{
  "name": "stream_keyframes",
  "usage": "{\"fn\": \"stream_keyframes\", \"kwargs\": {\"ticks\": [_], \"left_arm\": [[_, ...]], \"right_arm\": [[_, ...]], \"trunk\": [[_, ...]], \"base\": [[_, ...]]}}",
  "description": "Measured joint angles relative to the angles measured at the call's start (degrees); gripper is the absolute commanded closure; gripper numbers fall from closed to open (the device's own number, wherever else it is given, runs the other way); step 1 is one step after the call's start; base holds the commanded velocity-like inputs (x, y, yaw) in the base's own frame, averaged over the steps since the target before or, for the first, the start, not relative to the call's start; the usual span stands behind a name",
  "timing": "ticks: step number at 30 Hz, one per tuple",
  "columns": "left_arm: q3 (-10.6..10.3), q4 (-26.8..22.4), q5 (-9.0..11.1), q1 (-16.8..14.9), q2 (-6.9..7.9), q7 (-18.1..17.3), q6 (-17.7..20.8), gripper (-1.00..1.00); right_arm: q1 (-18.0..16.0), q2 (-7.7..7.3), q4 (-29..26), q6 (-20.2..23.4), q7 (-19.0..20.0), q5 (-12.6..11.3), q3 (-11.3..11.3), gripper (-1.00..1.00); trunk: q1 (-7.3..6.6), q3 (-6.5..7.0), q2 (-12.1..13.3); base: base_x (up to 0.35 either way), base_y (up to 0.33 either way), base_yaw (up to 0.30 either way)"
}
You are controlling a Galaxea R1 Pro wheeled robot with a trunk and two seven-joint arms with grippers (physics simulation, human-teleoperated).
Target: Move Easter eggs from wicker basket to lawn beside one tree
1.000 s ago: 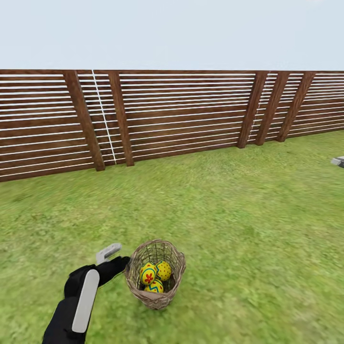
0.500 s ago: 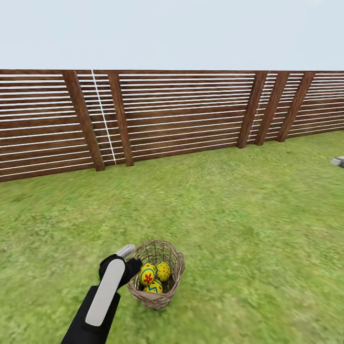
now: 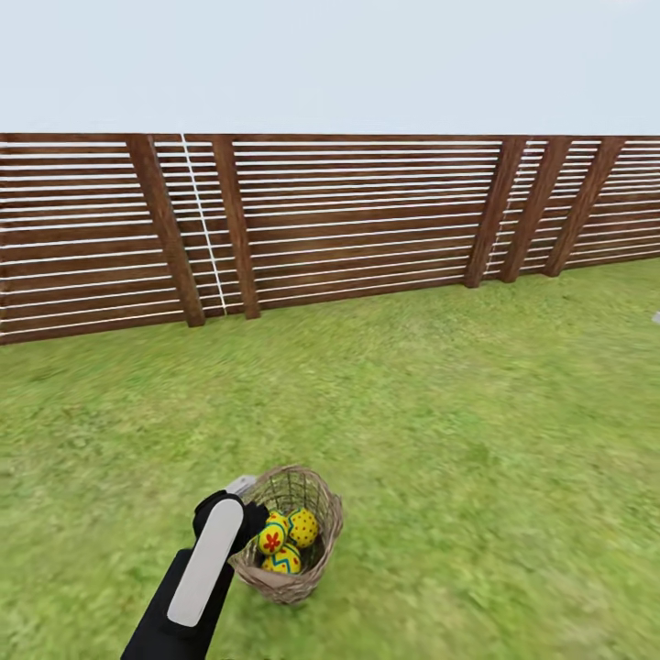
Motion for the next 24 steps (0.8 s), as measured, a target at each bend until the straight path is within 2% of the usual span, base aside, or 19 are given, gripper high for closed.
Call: {"fn": "stream_keyframes", "kwargs": {"ticks": [5, 7, 9, 14, 15, 17, 24], "left_arm": [[0.1, 0.9, 0.1, 0.0, 0.0, 0.1, -0.4, -1.0], [0.1, 1.4, 0.7, 0.0, 0.0, 0.2, -0.4, -1.0], [0.1, 1.6, 2.4, 0.0, 0.0, 1.4, -0.5, -1.0], [-0.5, 1.8, 9.1, 0.0, 0.0, 4.5, -2.4, -1.0], [-0.5, 1.8, 9.6, 0.0, 0.0, 4.7, -2.6, -1.0], [-0.6, 1.9, 10.3, 0.0, 0.01, 5.0, -2.9, -1.0], [-0.6, 1.9, 10.4, 0.0, 0.0, 5.0, -2.9, -1.0]], "right_arm": [[0.0, 0.0, 0.1, 0.0, 0.0, 0.1, 0.0, -1.0], [0.0, 0.0, 0.1, 0.0, 0.0, 0.2, 0.0, -1.0], [0.0, 0.0, 0.1, 0.0, 0.0, 0.2, 0.0, -1.0], [0.0, 0.0, 0.2, 0.0, 0.0, 0.2, 0.0, -1.0], [0.0, 0.0, 0.2, 0.0, 0.0, 0.2, 0.0, -1.0], [0.0, 0.0, 0.3, 0.0, 0.0, 0.2, 0.1, -1.0], [0.0, -0.01, 0.3, 0.0, 0.0, 0.3, 0.1, -1.0]], "trunk": [[0.0, -0.19, 0.0], [0.0, -0.29, 0.0], [0.0, -0.39, 0.0], [0.0, -0.65, 0.0], [0.0, -0.71, 0.0], [-0.02, -0.81, 0.0], [-0.02, -1.06, 0.0]], "base": [[0.005, -0.009, 0.257], [0.001, -0.001, 0.25], [0.0, -0.001, 0.248], [0.006, -0.005, 0.246], [0.094, -0.079, 0.245], [0.209, -0.174, 0.228], [0.229, -0.202, 0.1]]}}
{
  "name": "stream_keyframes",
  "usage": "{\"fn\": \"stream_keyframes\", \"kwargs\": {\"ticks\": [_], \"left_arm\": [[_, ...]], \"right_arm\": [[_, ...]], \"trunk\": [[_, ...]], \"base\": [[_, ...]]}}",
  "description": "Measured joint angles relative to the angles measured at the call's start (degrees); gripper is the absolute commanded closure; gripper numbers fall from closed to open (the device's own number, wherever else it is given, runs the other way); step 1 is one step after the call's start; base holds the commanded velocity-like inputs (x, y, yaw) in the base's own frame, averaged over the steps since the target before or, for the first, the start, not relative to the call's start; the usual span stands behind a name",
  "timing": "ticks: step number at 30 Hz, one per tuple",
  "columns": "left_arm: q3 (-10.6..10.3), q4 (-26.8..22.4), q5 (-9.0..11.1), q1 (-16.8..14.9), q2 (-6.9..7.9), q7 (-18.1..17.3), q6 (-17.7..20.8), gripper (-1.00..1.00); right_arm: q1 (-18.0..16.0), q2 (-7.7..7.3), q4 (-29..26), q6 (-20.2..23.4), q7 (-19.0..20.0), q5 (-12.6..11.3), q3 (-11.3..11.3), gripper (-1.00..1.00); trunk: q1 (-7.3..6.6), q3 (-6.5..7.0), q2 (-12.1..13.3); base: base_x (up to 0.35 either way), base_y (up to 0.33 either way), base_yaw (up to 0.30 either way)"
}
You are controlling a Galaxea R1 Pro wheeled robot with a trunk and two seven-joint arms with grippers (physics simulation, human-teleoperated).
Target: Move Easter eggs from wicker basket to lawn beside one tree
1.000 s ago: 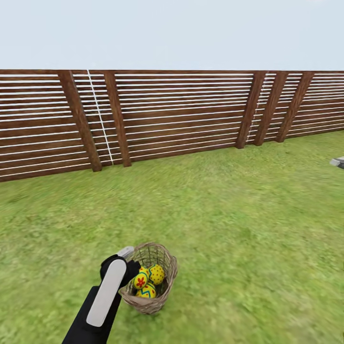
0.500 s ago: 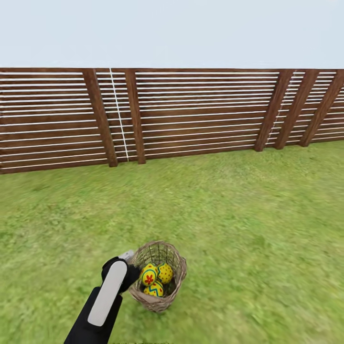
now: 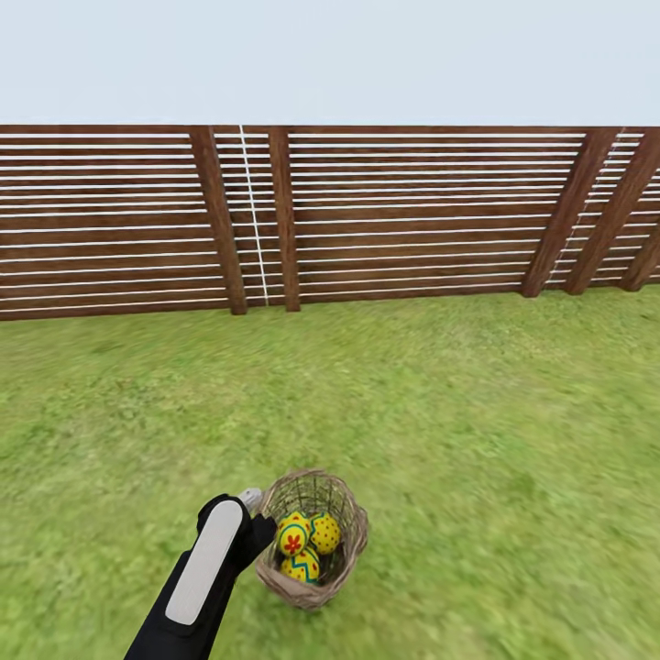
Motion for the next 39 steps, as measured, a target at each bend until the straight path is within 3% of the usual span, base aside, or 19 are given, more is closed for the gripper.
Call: {"fn": "stream_keyframes", "kwargs": {"ticks": [9, 33, 36, 39], "left_arm": [[-0.1, 1.8, -0.2, 0.0, -0.01, -0.1, 0.0, -1.0], [0.4, 1.2, 0.6, 0.0, -0.01, -1.1, -0.1, -1.0], [0.5, 0.8, 1.9, 0.0, -0.01, -1.2, -1.9, -1.0], [0.7, 0.2, 3.0, -0.1, -0.01, -1.2, -6.6, -1.0]], "right_arm": [[0.0, 0.02, 0.0, 0.0, 0.0, 0.0, 0.0, -1.0], [0.0, 0.0, 0.1, 0.0, 0.0, 0.0, 0.0, -1.0], [0.0, 0.0, 0.1, 0.0, 0.0, 0.0, 0.0, -1.0], [0.0, 0.0, 0.1, 0.0, 0.0, 0.0, 0.0, -1.0]], "trunk": [[0.02, -0.1, 0.0], [0.03, -2.19, 0.0], [0.03, -2.44, 0.0], [0.03, -2.69, 0.0]], "base": [[0.133, -0.179, 0.004], [0.002, -0.003, 0.0], [0.0, 0.0, 0.0], [0.0, 0.0, 0.0]]}}
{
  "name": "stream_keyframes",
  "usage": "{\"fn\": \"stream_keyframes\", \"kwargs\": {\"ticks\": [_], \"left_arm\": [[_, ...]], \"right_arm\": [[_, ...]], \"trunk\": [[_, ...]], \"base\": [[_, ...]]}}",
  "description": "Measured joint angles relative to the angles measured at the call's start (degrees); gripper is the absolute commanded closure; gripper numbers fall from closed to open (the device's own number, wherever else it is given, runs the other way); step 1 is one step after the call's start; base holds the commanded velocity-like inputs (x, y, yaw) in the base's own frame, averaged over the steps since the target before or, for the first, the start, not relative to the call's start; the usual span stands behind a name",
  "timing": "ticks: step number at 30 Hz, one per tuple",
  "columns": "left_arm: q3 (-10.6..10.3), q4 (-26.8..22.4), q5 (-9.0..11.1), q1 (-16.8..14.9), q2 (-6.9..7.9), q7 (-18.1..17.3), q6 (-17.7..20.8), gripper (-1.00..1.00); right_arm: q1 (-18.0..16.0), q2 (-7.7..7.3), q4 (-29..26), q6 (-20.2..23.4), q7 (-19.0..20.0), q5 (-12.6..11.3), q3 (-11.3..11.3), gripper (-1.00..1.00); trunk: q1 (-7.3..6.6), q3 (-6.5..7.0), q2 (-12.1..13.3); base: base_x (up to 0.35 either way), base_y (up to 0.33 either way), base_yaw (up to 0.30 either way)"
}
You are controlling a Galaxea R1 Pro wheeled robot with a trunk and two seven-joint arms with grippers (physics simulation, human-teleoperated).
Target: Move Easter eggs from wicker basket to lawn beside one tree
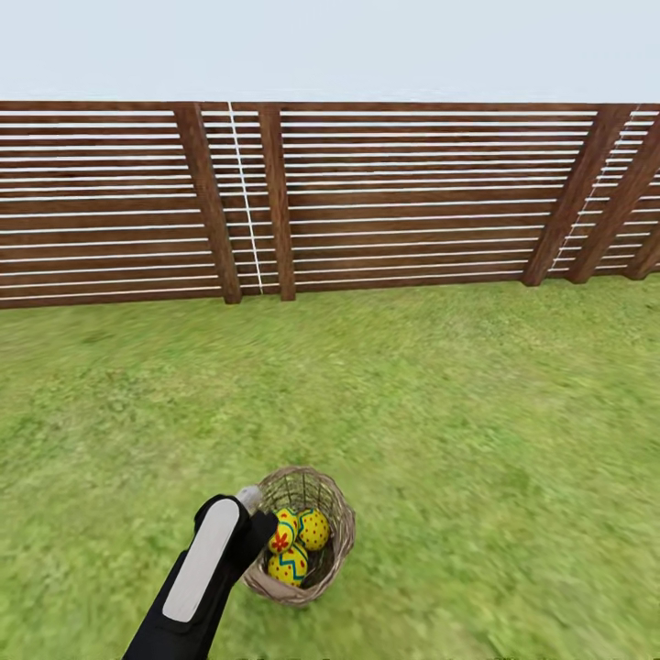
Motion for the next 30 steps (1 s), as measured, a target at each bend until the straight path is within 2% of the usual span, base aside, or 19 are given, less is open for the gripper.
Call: {"fn": "stream_keyframes", "kwargs": {"ticks": [4, 6, 10, 14, 16, 24, 30], "left_arm": [[0.3, -0.1, 0.3, -0.6, 0.0, 0.2, -2.7, -1.0], [2.3, 0.0, 0.3, -1.0, 0.0, 0.7, -3.2, -1.0], [4.1, 0.0, 0.3, -1.6, 0.0, 2.4, -3.4, -1.0], [4.4, 0.1, 0.2, -3.5, 0.0, 7.0, -3.4, -1.0], [4.4, 0.1, 0.3, -4.2, 0.0, 7.9, -3.4, -1.0], [4.4, 0.6, 0.8, -4.9, 0.0, 8.5, -2.8, -1.0], [4.2, 0.8, 3.4, -4.9, 0.0, 8.5, -2.6, -1.0]], "right_arm": [[0.0, 0.0, 0.0, 0.0, 0.0, 0.0, 0.0, -1.0], [0.0, 0.0, 0.0, 0.0, 0.0, 0.0, 0.0, -1.0], [0.0, 0.0, 0.1, 0.0, 0.0, 0.0, 0.1, -1.0], [0.0, 0.0, 0.1, 0.0, 0.0, 0.0, 0.1, -1.0], [0.0, 0.0, 0.1, 0.0, 0.0, 0.0, 0.1, -1.0], [0.0, 0.0, 0.1, 0.0, 0.0, 0.0, 0.1, -1.0], [0.0, 0.02, 0.0, 0.0, 0.0, 0.0, 0.1, -1.0]], "trunk": [[0.0, -0.33, 0.0], [0.0, -0.49, 0.0], [0.0, -0.81, 0.0], [0.0, -1.13, 0.0], [0.0, -1.29, 0.0], [0.0, -1.91, 0.0], [0.0, -2.37, 0.0]], "base": [[0.0, 0.0, 0.0], [0.0, 0.0, 0.0], [0.0, 0.0, 0.0], [0.0, 0.0, 0.0], [0.0, 0.0, 0.0], [0.0, 0.0, 0.0], [0.0, 0.0, 0.0]]}}
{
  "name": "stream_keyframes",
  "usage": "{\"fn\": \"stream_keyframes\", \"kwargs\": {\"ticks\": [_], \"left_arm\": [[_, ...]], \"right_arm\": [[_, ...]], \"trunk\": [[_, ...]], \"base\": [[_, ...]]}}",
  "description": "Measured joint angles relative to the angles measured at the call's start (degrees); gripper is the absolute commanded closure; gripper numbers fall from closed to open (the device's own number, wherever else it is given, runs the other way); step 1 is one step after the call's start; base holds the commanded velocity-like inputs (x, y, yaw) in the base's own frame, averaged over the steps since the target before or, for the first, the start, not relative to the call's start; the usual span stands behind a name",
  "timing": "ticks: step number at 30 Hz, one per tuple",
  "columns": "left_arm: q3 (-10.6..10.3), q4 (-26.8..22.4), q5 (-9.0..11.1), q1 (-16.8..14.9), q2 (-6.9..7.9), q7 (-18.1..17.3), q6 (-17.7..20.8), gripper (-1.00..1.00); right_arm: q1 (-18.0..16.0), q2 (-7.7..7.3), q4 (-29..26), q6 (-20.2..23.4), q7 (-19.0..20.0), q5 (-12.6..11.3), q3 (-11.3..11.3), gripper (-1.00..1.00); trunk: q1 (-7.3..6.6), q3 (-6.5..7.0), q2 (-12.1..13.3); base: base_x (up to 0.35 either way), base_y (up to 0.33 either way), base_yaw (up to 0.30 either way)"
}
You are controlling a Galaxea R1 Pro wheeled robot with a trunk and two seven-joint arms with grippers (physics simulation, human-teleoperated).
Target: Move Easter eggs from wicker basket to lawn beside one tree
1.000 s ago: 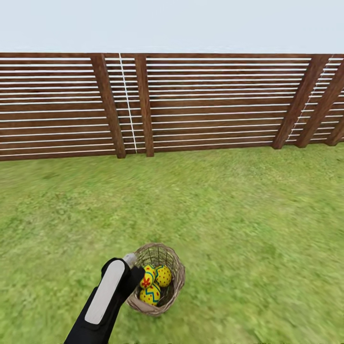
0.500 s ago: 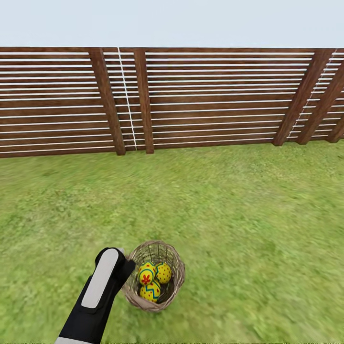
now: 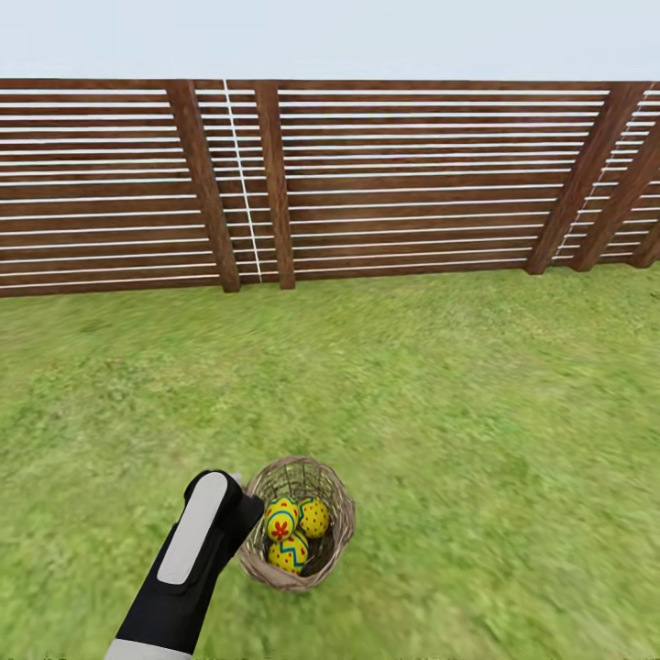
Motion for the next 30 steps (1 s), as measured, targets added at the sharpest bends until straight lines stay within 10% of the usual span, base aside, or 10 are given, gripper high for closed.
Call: {"fn": "stream_keyframes", "kwargs": {"ticks": [30], "left_arm": [[0.0, 0.2, 4.4, 0.0, 0.0, -0.6, -0.7, -1.0]], "right_arm": [[0.0, 0.04, 0.0, -0.1, 0.0, 0.0, 0.0, -1.0]], "trunk": [[-1.98, -0.01, 3.6]], "base": [[0.0, 0.0, 0.0]]}}
